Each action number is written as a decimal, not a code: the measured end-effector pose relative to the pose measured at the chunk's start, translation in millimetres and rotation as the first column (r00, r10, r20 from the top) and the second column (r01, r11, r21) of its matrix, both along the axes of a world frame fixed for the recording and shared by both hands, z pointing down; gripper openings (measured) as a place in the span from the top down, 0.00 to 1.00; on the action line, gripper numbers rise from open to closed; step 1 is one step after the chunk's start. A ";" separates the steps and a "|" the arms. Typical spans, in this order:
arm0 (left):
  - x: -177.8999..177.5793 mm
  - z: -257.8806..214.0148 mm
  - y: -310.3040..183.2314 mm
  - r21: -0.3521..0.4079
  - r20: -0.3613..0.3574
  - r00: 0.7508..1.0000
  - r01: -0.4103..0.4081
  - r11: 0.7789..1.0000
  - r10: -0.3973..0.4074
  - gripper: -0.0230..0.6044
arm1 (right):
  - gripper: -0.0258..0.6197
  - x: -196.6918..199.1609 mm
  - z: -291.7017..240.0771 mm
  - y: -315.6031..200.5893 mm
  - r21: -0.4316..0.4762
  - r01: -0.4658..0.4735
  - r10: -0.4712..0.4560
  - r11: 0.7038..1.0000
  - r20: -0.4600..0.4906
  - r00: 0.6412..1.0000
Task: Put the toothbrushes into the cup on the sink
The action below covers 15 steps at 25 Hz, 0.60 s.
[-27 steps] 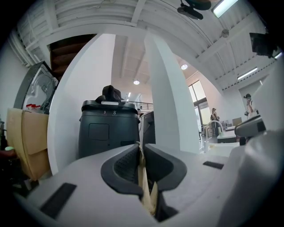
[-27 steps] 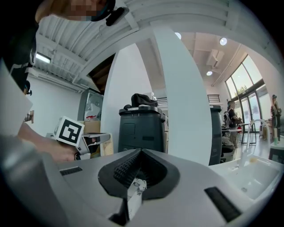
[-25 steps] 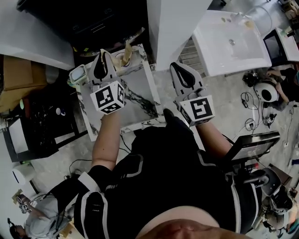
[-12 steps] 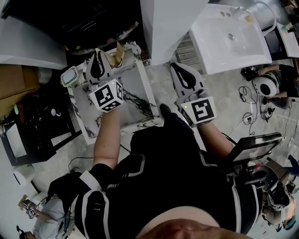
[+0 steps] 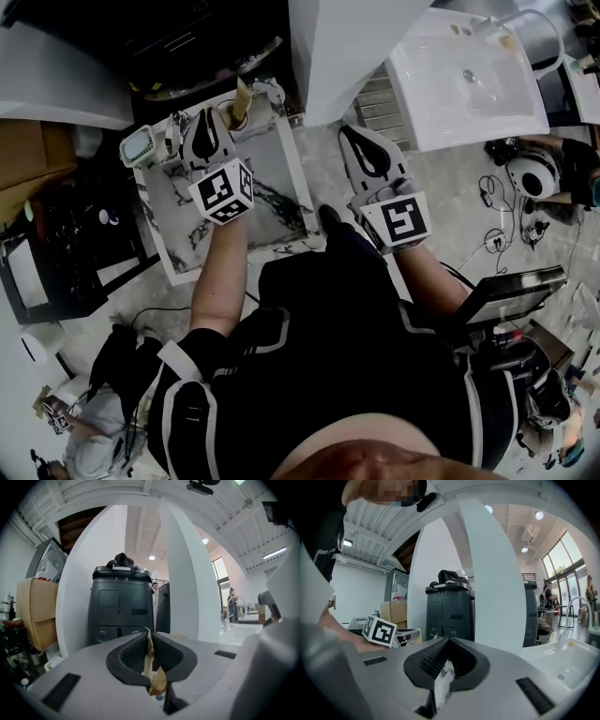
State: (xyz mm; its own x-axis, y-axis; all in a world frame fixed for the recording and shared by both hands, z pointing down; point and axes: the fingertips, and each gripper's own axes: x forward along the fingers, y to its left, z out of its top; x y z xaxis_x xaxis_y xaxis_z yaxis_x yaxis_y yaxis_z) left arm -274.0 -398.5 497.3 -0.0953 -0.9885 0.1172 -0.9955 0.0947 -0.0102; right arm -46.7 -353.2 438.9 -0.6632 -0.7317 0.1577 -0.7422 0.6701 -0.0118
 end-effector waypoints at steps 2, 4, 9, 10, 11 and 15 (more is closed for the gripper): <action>-1.0 9.3 3.5 -0.027 0.002 1.000 0.009 1.000 -0.009 0.90 | 0.92 -1.2 2.5 -0.2 -0.005 0.004 -0.004 1.000 0.001 1.000; -0.4 16.7 7.0 -0.046 0.006 1.000 0.008 0.999 -0.008 0.90 | 0.92 -2.0 4.8 0.2 -0.008 0.009 -0.009 1.000 0.001 1.000; 5.9 23.1 10.7 -0.046 0.009 1.000 -0.010 0.999 0.010 0.90 | 0.92 -3.8 6.8 1.6 -0.008 0.009 -0.009 1.000 0.003 1.000; 7.1 24.1 11.8 -0.046 0.007 1.000 -0.012 0.999 0.012 0.90 | 0.92 -4.4 6.7 2.6 -0.008 0.009 -0.009 1.000 0.004 1.000; 7.5 25.1 13.0 -0.047 0.000 1.000 -0.012 0.999 0.012 0.90 | 0.92 -5.3 6.7 3.8 -0.007 0.011 -0.011 1.000 0.004 1.000; 10.6 26.7 12.9 -0.053 -0.007 1.000 -0.030 0.998 0.030 0.89 | 0.92 -7.2 8.4 6.9 -0.012 0.011 -0.011 1.000 0.003 1.000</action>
